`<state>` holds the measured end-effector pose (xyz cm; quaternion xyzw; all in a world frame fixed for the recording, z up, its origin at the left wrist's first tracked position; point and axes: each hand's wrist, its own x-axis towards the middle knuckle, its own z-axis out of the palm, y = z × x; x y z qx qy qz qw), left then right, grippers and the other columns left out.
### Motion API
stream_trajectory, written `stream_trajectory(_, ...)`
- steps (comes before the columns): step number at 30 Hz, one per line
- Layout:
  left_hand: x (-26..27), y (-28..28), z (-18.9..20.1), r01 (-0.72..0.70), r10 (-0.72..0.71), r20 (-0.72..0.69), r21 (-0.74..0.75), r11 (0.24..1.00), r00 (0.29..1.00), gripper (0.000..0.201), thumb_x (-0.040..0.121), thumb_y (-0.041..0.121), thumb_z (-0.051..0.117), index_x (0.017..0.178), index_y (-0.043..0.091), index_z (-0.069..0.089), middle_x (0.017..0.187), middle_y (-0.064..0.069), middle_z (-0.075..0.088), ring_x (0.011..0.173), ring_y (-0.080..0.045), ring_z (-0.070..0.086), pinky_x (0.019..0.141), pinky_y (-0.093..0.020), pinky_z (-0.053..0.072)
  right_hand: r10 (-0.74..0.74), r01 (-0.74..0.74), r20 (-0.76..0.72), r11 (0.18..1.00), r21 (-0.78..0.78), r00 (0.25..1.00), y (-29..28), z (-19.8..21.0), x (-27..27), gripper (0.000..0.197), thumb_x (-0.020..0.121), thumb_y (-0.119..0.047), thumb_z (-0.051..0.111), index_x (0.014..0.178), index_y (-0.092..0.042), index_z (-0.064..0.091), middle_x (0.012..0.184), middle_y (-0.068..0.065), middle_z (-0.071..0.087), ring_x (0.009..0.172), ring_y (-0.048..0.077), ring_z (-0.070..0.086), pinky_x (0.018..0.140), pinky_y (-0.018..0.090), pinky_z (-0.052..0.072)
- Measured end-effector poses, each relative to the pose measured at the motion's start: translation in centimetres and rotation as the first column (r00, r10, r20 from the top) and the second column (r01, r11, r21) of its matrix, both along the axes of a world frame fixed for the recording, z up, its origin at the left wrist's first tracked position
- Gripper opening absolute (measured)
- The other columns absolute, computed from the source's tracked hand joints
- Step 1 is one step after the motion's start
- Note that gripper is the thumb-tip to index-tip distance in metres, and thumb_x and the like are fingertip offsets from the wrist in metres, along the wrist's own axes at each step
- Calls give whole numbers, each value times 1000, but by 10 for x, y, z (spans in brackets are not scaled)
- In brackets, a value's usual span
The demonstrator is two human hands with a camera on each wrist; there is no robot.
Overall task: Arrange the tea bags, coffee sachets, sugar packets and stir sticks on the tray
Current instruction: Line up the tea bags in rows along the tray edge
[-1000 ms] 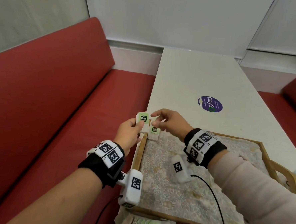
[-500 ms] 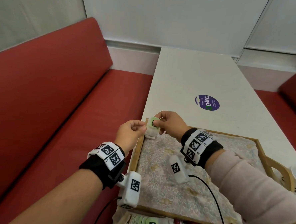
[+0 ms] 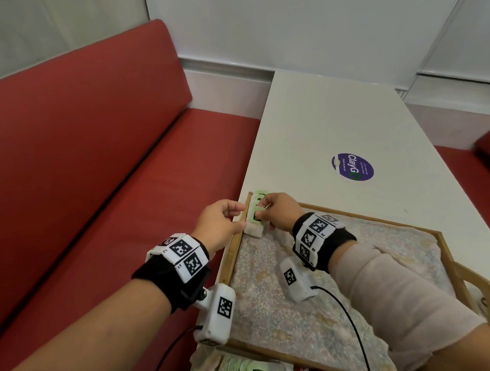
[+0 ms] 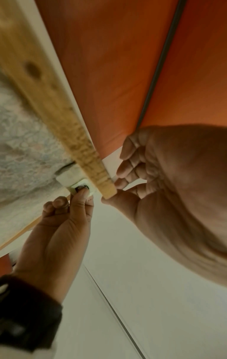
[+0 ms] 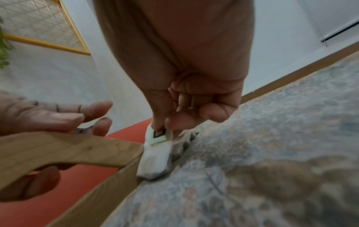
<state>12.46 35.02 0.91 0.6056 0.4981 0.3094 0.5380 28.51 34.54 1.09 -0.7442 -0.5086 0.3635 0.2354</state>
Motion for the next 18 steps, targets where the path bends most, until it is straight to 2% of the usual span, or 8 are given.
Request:
stream_trajectory(2, 0, 0, -1, 1, -1, 8, -2, 1000, 1000, 29, 80, -7, 67, 94, 18, 62, 90, 6, 58, 86, -6, 53, 87, -26, 47, 19, -19, 78, 1000, -2, 997, 4, 1, 0, 14, 84, -18, 70, 87, -16, 57, 78, 0, 57, 66, 14, 53, 61, 22, 42)
stream_trajectory(3, 0, 0, -1, -1, 1, 10, -4, 1000, 1000, 29, 80, -7, 67, 94, 18, 62, 90, 6, 59, 88, -8, 54, 89, -28, 47, 21, -20, 104, 1000, -8, 994, 6, 1, 0, 14, 83, -19, 71, 87, -16, 57, 77, -2, 55, 72, 15, 52, 63, 24, 40)
stream_trajectory(6, -1, -1, -1, 2, -2, 3, -6, 1000, 1000, 28, 81, -7, 67, 95, 17, 62, 91, 6, 58, 92, -10, 54, 92, -30, 47, 2, 0, 154, 1000, -15, 988, 7, -1, -1, 17, 81, -21, 73, 86, -17, 57, 77, -4, 55, 78, 15, 52, 63, 25, 40)
stream_trajectory(8, -2, -2, -1, 6, -6, 4, -2, 1000, 1000, 27, 81, -6, 67, 95, 17, 62, 90, 7, 58, 93, -10, 54, 93, -30, 47, -17, 17, 184, 1000, -2, 983, 7, -2, -1, 19, 79, -23, 73, 88, -18, 57, 86, -2, 57, 81, 15, 53, 72, 28, 43)
stream_trajectory(10, -2, -2, -1, 10, -10, 0, 2, 1000, 1000, 27, 81, -5, 67, 94, 18, 61, 89, 8, 58, 92, -8, 54, 92, -28, 46, -50, 42, 203, 998, 43, 978, 6, -4, 0, 24, 78, -24, 74, 91, -19, 54, 90, -3, 56, 85, 16, 53, 75, 29, 43)
stream_trajectory(12, -2, -3, -1, 12, -12, 3, 2, 1000, 1000, 26, 82, -5, 67, 94, 17, 61, 88, 9, 58, 91, -8, 54, 92, -28, 46, -74, 51, 197, 992, 119, 978, 4, -2, 0, 27, 76, -23, 75, 90, -18, 52, 85, -3, 55, 83, 17, 54, 71, 29, 42)
stream_trajectory(14, -2, -3, -1, 11, -11, 1, 0, 1000, 1000, 25, 82, -4, 67, 95, 16, 61, 89, 7, 58, 91, -9, 54, 91, -28, 46, -32, 3, 189, 989, 147, 982, -1, 0, -1, 28, 74, -23, 77, 87, -18, 53, 77, -6, 54, 76, 16, 53, 65, 28, 39)
stream_trajectory(18, -2, -2, -3, 5, -5, -5, -8, 1000, 1000, 26, 82, -4, 67, 93, 19, 62, 91, 5, 59, 92, -10, 55, 93, -31, 48, 183, -190, 225, 982, 7, 957, -9, 1, -6, 29, 63, -22, 84, 77, -22, 58, 70, -8, 54, 66, 12, 52, 56, 25, 39)
